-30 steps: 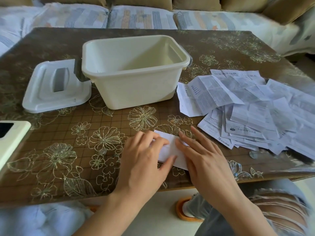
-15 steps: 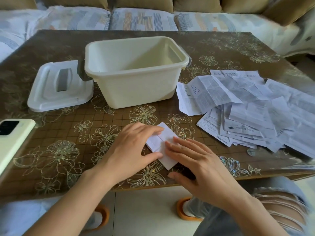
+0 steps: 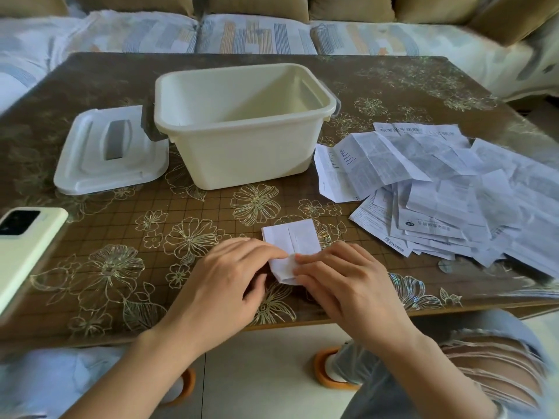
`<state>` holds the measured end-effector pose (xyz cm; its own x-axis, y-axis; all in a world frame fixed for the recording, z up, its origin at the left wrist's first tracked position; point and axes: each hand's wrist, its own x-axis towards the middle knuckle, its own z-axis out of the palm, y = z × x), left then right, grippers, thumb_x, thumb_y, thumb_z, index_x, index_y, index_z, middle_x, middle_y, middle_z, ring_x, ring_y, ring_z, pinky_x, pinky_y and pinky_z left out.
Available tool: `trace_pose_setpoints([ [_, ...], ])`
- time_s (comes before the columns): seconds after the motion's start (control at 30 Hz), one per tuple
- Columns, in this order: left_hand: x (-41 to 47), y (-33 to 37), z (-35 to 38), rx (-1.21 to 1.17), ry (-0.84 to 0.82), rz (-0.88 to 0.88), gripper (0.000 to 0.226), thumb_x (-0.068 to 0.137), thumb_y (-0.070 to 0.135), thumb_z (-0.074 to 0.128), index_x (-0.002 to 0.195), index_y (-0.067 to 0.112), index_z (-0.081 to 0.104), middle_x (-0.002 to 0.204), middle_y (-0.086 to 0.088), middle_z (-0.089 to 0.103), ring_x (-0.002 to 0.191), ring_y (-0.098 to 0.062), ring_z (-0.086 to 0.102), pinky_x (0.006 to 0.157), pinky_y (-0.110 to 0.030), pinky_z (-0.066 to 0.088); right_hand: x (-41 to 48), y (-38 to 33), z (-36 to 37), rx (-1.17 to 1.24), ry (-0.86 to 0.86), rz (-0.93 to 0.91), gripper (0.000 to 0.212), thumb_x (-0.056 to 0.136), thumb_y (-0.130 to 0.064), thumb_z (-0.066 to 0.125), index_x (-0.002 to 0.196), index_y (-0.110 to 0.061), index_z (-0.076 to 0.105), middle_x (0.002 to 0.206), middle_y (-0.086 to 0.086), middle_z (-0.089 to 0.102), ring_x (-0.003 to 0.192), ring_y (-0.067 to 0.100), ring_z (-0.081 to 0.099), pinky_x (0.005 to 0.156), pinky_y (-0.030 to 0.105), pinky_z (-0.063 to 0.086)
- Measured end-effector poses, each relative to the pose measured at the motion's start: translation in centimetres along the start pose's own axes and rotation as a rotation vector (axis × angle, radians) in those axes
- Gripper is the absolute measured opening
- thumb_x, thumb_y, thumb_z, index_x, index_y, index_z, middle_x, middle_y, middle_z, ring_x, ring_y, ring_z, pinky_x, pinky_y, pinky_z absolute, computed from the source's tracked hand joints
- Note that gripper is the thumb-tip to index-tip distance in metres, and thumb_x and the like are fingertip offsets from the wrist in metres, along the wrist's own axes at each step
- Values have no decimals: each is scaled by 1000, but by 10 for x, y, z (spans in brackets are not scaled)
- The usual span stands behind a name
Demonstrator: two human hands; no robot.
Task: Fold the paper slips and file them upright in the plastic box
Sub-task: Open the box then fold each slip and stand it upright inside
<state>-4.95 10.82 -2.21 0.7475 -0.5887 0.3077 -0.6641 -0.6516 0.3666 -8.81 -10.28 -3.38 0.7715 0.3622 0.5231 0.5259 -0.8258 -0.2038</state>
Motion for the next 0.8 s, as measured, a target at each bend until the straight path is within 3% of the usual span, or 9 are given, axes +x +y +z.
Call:
trace_pose_setpoints([
  [0.1,-1,-1,-1,-31,8,7,35,80,18,71,113,24,65,107,14,67,102,-7,58,102,-17,34,9,-4,2,-41,52,68,34,101,-30,49,76,-14,66,69,-6,64,67,18,56,60,34,44],
  [0.23,0,2,3,-53,107,-35,33,84,44,56,102,20,70,97,12,70,91,-12,62,86,-24,46,22,-11,1,-22,115,130,38,100,-32,49,67,-15,57,52,-6,49,53,17,46,50,34,41],
  [0.37,0,2,6,-167,229,-94,29,82,41,59,86,18,75,82,10,72,78,-12,63,72,-34,51,20,-18,-2,112,91,220,36,97,-44,48,73,-21,62,56,-9,51,54,11,46,49,32,42],
  [0.5,4,-1,7,-236,236,-256,34,82,54,58,79,24,74,72,9,66,69,-15,61,62,-36,49,14,-11,-5,307,97,437,38,89,-61,49,87,-25,63,60,-13,57,54,8,50,50,31,45],
  [0.67,15,3,12,-242,283,-406,21,71,44,72,77,24,72,78,15,56,78,-10,58,64,-25,46,12,-6,-5,331,60,611,34,81,-47,67,109,-30,57,67,-16,67,59,6,57,57,16,41],
  [0.8,18,5,15,-167,270,-382,20,69,40,79,81,27,70,70,19,55,82,-10,52,67,-29,44,12,-11,0,179,63,603,41,79,-38,73,116,-28,57,63,-14,57,75,4,53,62,19,43],
])
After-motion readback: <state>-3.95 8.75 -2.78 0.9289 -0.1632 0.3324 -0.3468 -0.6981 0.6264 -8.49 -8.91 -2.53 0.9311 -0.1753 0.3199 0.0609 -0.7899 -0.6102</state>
